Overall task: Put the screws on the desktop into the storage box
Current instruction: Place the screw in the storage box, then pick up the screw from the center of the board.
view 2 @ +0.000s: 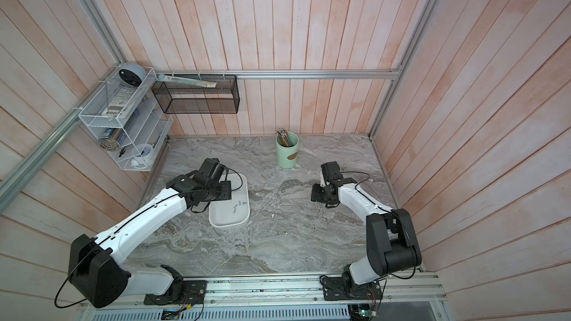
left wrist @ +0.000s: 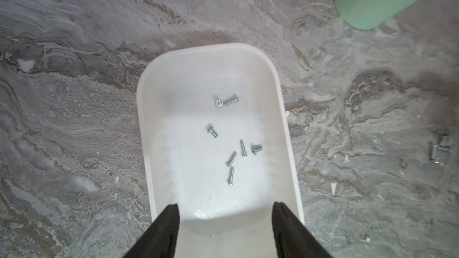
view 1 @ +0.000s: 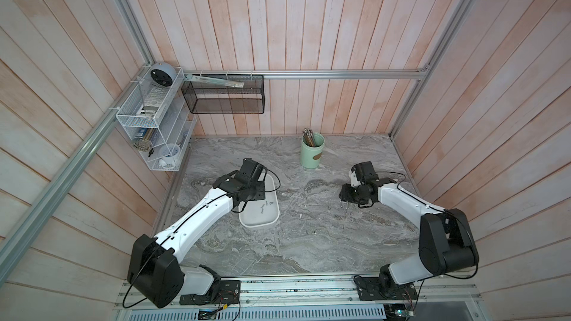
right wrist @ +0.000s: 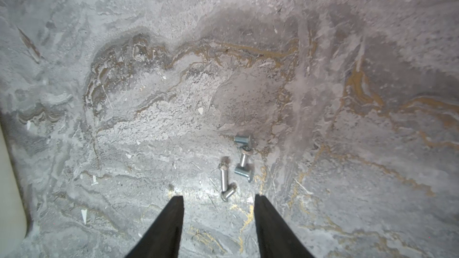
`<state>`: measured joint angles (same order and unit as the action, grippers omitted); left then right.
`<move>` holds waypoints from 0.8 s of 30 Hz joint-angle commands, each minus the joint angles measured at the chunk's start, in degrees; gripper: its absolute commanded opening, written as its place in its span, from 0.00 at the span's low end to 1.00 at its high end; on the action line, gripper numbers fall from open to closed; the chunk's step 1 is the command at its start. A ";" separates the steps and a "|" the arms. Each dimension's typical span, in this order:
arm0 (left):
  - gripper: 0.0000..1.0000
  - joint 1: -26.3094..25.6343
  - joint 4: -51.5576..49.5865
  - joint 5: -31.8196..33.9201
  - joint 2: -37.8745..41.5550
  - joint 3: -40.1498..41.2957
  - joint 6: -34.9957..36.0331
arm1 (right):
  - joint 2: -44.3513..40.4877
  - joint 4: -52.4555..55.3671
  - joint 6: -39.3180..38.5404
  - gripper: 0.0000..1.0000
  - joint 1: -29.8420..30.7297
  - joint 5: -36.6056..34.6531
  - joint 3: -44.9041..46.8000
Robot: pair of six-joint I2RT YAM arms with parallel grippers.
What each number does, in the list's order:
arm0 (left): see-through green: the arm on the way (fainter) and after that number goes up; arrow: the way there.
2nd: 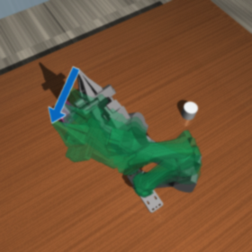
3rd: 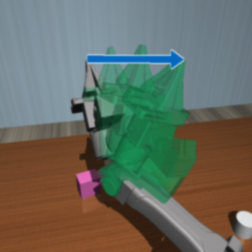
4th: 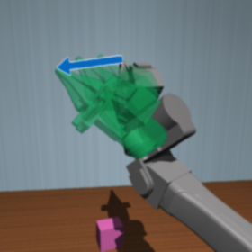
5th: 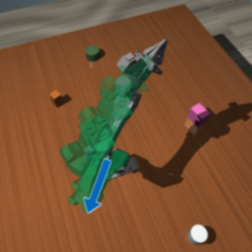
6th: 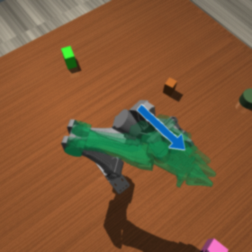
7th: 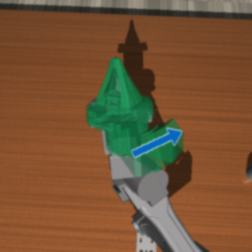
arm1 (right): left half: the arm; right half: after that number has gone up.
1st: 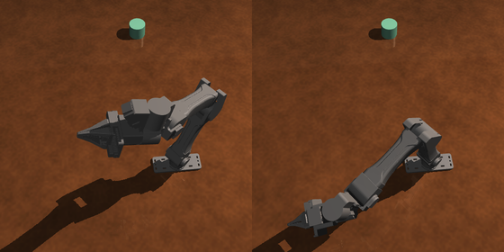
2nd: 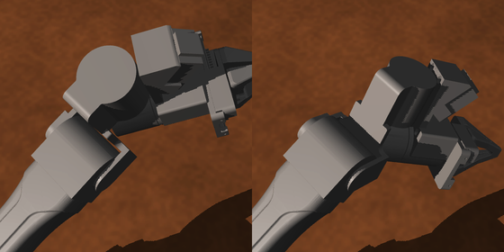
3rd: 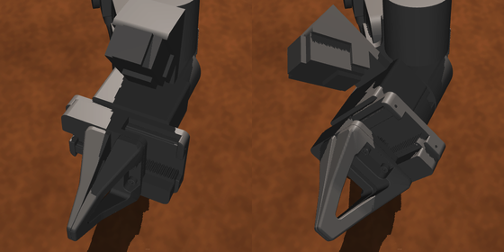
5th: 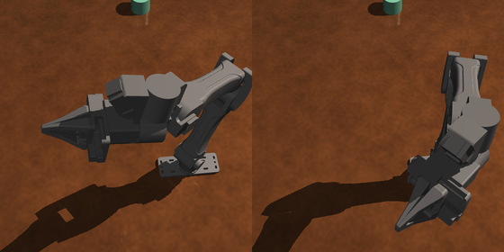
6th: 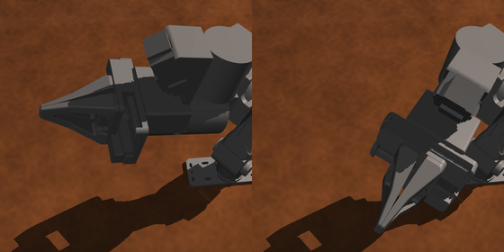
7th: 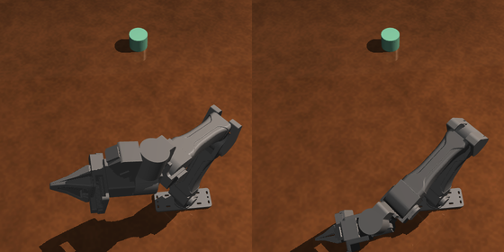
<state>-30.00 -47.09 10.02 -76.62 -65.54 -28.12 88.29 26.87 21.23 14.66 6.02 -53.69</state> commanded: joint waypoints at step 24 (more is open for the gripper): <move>0.65 0.38 -7.62 2.55 9.56 3.50 2.46 | 12.52 9.08 1.27 0.29 5.00 -7.98 -9.33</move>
<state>-29.95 -54.26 11.35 -67.90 -62.98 -26.35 100.07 33.87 21.41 19.42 -0.14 -61.65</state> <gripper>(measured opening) 0.654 0.297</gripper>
